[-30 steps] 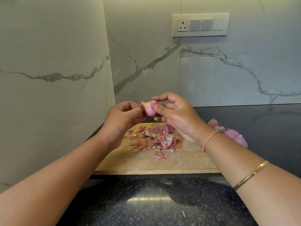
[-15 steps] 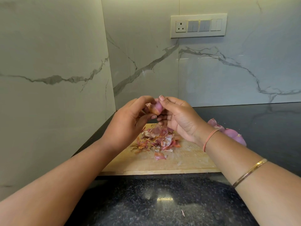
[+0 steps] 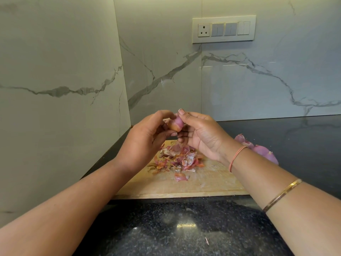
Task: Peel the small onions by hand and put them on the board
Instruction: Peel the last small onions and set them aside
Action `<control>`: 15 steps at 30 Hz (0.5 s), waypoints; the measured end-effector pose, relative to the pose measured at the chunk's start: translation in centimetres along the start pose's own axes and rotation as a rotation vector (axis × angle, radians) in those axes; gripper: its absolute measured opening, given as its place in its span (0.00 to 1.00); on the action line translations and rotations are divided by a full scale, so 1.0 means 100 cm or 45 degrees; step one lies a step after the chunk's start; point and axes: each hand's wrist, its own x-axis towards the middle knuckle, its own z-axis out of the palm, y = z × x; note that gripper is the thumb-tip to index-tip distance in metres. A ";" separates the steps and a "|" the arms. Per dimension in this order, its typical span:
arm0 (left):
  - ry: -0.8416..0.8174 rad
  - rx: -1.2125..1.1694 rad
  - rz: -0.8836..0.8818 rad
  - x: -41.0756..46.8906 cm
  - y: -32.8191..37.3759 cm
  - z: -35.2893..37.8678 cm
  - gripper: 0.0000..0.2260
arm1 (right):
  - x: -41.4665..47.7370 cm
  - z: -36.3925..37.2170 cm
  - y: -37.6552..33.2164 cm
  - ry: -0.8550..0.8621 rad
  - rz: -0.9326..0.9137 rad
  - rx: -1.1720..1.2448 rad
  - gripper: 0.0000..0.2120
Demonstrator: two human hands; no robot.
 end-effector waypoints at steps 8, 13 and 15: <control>0.063 0.007 0.031 0.000 -0.002 0.001 0.09 | 0.002 0.000 0.000 0.020 0.029 0.044 0.10; 0.003 0.009 0.015 -0.001 -0.002 0.001 0.15 | 0.001 0.000 0.001 0.018 0.060 0.034 0.10; 0.027 -0.015 0.016 -0.001 -0.003 0.002 0.12 | 0.001 0.001 0.000 0.025 0.068 0.051 0.10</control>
